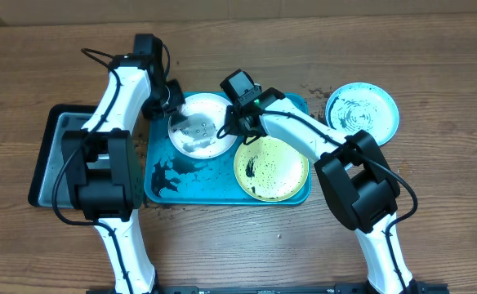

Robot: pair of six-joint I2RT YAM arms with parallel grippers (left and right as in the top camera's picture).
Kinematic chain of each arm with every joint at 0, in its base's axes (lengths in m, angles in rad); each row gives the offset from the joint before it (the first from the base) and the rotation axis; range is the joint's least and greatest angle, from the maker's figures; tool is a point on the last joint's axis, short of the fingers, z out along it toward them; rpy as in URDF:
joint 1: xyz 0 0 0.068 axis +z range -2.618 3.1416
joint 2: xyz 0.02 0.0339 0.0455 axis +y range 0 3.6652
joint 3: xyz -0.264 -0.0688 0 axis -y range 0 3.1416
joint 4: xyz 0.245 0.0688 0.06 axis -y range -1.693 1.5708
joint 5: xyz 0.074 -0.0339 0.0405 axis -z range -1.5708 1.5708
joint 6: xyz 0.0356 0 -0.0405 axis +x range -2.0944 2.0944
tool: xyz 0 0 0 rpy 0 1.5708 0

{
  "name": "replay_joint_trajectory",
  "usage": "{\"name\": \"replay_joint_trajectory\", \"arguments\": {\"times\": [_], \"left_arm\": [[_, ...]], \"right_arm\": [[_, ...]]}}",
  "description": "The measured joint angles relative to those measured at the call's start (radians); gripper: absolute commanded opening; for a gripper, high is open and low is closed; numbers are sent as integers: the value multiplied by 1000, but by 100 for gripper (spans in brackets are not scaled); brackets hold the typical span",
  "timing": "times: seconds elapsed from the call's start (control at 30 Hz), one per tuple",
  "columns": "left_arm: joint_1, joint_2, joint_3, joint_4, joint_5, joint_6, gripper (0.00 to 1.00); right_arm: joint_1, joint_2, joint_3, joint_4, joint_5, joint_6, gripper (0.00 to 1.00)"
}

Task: Clean dirty plates on tray and stack at the side
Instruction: 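Scrub the white plate with the sponge in the left gripper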

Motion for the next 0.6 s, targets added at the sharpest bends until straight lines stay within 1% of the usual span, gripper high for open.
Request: {"name": "replay_joint_trajectory", "arguments": {"times": [0.13,0.3,0.43,0.53,0.6], "left_arm": [[-19,0,-29,60,63,-1,4],[-69,0,-84,79,65,-5,4],[-90,0,-90,32,-15,-8,4],[-85,0,-82,-59,-117,-24,4],[-74,0,-69,-143,-193,-57,4]], "right_arm": [[-1,0,0,1,-1,0,4],[-1,0,0,1,-2,0,4],[-1,0,0,-1,-1,-11,4],[-2,0,0,-10,-1,-27,4],[-2,0,0,-13,-3,-39,4]]}}
